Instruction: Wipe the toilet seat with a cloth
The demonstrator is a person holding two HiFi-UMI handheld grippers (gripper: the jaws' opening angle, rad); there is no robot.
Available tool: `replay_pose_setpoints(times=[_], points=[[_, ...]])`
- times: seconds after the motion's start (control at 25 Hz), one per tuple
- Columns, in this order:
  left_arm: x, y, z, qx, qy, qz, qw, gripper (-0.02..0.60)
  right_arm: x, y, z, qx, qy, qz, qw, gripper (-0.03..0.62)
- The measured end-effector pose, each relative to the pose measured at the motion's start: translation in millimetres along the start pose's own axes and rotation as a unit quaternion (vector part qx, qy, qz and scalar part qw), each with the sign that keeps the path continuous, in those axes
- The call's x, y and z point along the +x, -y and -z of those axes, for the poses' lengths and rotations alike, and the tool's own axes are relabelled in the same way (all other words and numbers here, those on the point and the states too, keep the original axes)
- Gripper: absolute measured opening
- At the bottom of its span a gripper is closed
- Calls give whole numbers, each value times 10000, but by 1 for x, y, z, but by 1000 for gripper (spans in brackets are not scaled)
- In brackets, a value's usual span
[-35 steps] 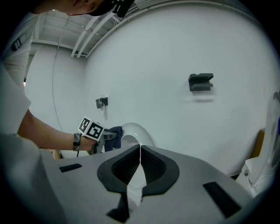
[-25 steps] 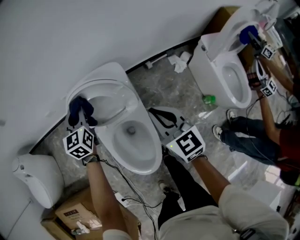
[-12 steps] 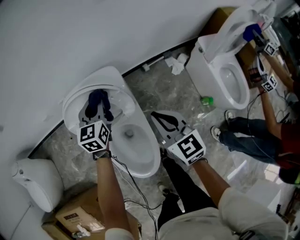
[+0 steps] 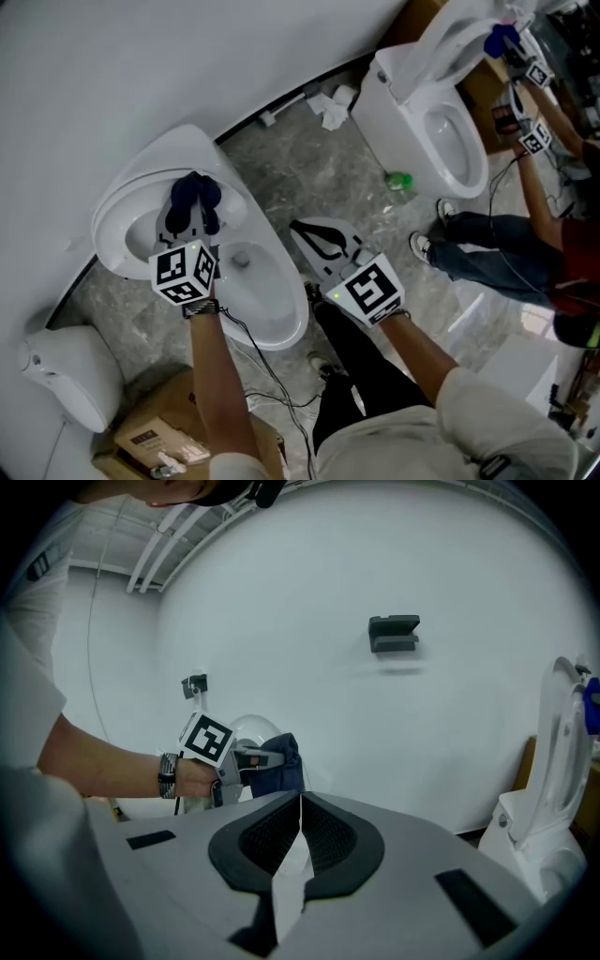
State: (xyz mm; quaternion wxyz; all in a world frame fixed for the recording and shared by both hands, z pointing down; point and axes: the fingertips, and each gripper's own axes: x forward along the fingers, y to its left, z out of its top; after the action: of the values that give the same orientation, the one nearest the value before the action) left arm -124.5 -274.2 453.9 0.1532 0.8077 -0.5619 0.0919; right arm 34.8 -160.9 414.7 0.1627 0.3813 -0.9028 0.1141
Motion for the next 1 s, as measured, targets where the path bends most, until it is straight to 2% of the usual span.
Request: replay_pose_setpoints(times=[0.12, 0.24, 0.36, 0.56, 0.8, 1.0], points=[[1, 9, 6, 131, -41, 146, 9998, 37, 1, 4, 12, 63, -93, 31, 9999, 28], [-2, 19, 25, 209, -255, 316, 9990, 37, 4, -1, 18, 247, -109, 49, 9996, 28], [4, 29, 46, 119, -452, 327, 9984, 37, -1, -1, 16, 209, -50, 14, 9998, 28], [18, 29, 81, -145, -815, 114, 9965, 37, -6, 10, 15, 283, 20, 86, 9996, 28], [30, 35, 119, -189, -1211, -53, 9924, 37, -9, 22, 26, 335, -58, 130, 9993, 28], [39, 34, 145, -234, -1414, -333, 9891, 37, -4, 28, 28, 292, -91, 94, 9995, 28]])
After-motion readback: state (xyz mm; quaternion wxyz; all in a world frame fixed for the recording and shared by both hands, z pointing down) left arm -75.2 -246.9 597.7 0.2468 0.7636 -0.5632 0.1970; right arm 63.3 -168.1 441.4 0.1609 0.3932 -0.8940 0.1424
